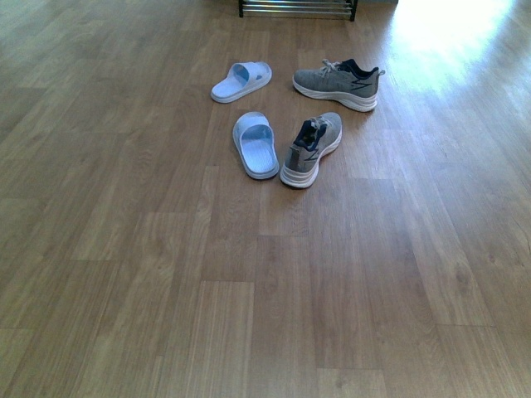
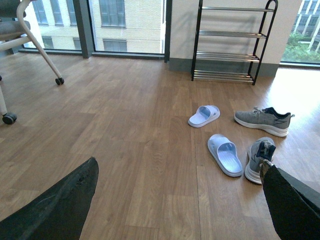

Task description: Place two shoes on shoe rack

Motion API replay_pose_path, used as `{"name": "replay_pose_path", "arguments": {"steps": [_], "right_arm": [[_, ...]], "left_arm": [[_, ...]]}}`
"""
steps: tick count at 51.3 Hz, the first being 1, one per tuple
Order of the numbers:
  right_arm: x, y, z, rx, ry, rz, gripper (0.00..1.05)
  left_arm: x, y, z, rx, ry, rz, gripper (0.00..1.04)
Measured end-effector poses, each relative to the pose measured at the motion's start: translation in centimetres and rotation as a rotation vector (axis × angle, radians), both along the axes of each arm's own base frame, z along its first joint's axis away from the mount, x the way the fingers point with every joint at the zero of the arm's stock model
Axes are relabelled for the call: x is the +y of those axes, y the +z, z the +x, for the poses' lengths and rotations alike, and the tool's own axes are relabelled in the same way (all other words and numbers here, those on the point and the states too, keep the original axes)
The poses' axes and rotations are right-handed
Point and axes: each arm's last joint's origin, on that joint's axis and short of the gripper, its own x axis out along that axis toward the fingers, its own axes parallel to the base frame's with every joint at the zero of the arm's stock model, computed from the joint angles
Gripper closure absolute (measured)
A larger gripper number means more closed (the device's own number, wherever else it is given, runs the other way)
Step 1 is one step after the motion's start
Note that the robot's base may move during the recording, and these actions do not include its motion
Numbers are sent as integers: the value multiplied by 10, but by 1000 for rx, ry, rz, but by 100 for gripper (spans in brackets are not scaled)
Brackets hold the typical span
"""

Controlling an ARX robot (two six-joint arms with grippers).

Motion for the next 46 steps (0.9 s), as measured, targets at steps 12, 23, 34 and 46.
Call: {"name": "replay_pose_path", "arguments": {"steps": [12, 23, 34, 46], "right_arm": [[0, 0, 0, 0, 0, 0, 9], [0, 0, 0, 0, 0, 0, 9], [0, 0, 0, 0, 0, 0, 9], [0, 0, 0, 0, 0, 0, 9]], "left_arm": [[0, 0, 0, 0, 0, 0, 9], [0, 0, 0, 0, 0, 0, 9], [0, 0, 0, 0, 0, 0, 9], [0, 0, 0, 0, 0, 0, 9]]}}
